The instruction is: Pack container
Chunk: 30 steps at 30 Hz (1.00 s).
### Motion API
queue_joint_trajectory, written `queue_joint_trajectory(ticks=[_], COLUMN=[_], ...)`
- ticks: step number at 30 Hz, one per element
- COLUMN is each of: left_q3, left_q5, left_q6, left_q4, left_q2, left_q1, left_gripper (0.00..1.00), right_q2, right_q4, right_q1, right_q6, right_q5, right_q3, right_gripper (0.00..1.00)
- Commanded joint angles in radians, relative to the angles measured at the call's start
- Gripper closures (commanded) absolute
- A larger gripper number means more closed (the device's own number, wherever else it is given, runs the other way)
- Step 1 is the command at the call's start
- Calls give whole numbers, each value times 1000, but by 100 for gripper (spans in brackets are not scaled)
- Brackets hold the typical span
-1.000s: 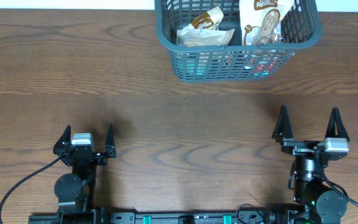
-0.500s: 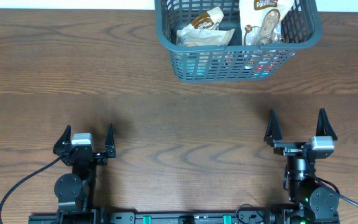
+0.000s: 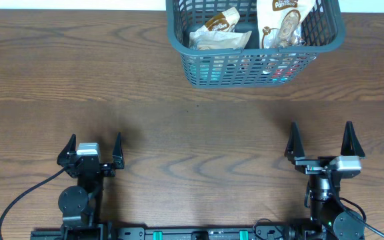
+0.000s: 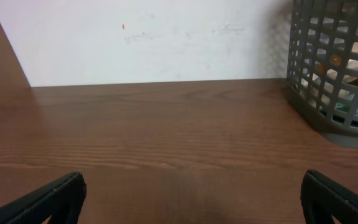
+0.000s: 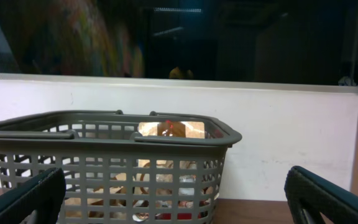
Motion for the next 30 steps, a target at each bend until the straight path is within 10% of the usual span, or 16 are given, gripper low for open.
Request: queue_joint_trajectory(ticks=[1,30], left_q3=[-12,-12], left_q5=[8,8], left_q6=[-12,-12], left_q4=[-41,-41], left_q2=[-7,-7], left_q1=[5,5], left_gripper=[1,1], right_q2=[-18,-18], right_q4=[-3,-203], right_q1=[8,8], right_q6=[-11,-109], right_q5=[-8,-86], right_q3=[-16,-121], right_gripper=[1,1])
